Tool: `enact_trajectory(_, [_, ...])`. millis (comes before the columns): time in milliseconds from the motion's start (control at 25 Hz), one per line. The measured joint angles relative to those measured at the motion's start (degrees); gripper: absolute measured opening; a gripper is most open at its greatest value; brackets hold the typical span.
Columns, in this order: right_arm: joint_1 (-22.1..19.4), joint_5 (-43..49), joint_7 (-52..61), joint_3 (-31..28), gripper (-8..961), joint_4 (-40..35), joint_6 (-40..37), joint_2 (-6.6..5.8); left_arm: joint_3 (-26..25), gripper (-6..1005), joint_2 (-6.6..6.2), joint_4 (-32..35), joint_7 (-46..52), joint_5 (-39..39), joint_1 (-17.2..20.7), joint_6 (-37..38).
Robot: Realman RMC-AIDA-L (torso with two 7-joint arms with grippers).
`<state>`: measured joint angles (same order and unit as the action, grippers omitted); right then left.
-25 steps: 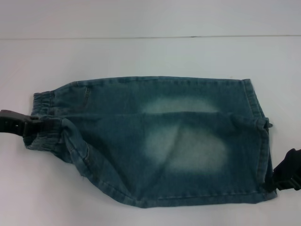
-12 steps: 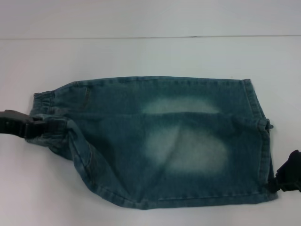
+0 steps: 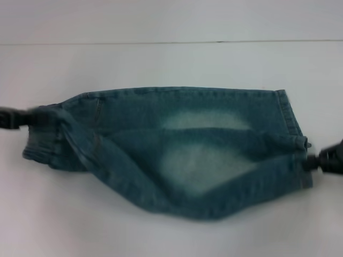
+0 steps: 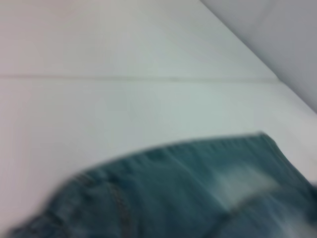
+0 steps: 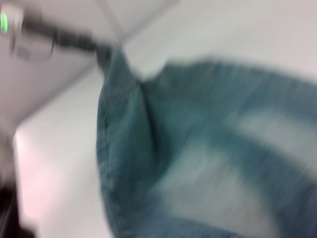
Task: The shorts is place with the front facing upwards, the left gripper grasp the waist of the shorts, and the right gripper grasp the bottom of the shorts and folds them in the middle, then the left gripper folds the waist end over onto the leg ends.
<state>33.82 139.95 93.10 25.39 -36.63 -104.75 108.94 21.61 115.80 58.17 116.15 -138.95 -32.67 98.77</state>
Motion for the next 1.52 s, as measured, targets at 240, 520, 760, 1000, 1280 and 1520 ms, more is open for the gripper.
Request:
enact_trajectory(240, [-2.1,-9.0,1.3,-3.5,73,3.9,8.1,0.08,-3.1,38,-1.09,-2.0,4.1,0.0,-0.3,-8.0])
enact_trajectory(520, [-2.0,-15.1,0.7,-5.3,87,8.2,15.4,1.07,-2.6,38,-1.34,-4.8,4.6,-0.1,-1.0,-14.7])
enact_trajectory(760, [-0.8,-16.9,-0.9,-4.8,99,8.4,24.5,2.95,-1.8,37,-1.01,-6.3,4.2,-0.1,-1.2,-18.7])
enact_trajectory(1000, [1.6,-17.0,-3.3,-4.7,112,7.8,30.2,4.38,-0.7,37,-0.83,-6.4,4.1,0.0,-1.3,-20.4])
enact_trajectory(1280, [4.8,-17.0,-4.5,-2.2,126,8.1,36.7,5.43,3.7,38,-0.29,-6.4,4.1,-0.4,-1.4,-23.8])
enact_trajectory(1520, [6.1,-17.1,-5.1,-1.1,139,8.4,39.5,6.21,5.4,38,0.05,-6.4,4.1,-0.4,-1.5,-27.1])
